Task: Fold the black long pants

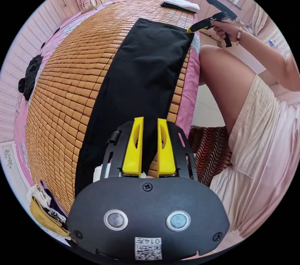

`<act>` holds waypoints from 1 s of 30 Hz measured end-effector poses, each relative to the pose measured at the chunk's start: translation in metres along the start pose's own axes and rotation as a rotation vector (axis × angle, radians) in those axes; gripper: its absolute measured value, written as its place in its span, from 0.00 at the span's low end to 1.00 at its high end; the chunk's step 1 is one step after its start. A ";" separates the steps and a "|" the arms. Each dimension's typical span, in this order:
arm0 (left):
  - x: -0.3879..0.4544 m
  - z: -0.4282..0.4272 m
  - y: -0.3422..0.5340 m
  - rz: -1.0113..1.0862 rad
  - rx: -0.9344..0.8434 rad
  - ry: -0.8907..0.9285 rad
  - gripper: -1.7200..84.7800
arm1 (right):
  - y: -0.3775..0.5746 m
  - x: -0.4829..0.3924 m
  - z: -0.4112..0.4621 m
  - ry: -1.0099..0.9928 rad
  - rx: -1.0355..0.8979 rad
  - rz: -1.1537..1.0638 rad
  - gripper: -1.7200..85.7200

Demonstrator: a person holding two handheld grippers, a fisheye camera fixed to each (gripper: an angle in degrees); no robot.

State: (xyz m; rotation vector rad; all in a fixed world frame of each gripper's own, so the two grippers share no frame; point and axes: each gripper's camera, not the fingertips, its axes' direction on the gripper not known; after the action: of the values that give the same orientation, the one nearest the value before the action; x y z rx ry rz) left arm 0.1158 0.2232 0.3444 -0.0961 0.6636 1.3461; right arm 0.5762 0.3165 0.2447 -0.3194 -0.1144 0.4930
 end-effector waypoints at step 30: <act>-0.038 0.025 0.045 -0.224 -0.068 0.044 0.10 | -0.032 -0.086 0.023 0.077 -0.052 0.065 0.09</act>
State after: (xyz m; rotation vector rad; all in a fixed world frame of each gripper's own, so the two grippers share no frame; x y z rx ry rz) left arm 0.0811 0.2119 0.3970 -0.2482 0.6246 1.1529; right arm 0.5109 0.2550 0.2746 -0.3937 -0.0420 0.5416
